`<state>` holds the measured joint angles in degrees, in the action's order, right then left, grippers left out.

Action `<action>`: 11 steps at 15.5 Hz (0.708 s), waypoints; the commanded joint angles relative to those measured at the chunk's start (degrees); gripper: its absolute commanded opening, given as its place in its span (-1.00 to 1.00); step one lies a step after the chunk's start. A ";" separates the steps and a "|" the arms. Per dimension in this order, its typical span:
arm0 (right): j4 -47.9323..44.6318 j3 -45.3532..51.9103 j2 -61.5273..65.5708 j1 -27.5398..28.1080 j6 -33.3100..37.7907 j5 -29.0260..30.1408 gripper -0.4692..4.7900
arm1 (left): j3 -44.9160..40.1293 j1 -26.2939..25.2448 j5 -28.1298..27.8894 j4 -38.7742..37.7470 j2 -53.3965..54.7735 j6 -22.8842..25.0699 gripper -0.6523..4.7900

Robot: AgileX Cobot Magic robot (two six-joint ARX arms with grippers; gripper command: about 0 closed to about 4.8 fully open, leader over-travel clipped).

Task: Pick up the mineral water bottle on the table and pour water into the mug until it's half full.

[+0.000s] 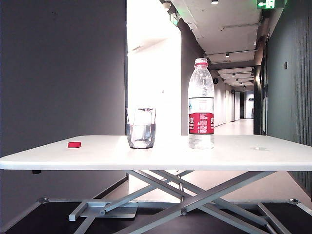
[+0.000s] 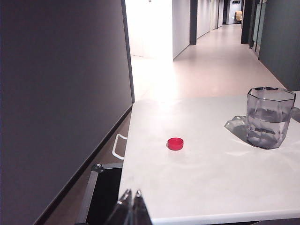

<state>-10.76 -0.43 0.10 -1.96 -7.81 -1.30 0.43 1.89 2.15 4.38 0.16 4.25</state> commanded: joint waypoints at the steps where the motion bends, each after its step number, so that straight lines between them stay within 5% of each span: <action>1: -0.61 0.13 -0.11 1.53 0.94 0.17 -0.85 | 0.15 0.07 0.26 0.37 0.04 -0.17 -0.78; 11: -0.79 0.13 -0.11 1.38 3.32 -0.02 -0.85 | 0.15 0.07 0.26 0.37 0.04 -0.17 -0.78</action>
<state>-10.79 -0.43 0.10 -0.56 -4.75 -1.28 0.43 1.89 2.15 4.25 0.19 4.25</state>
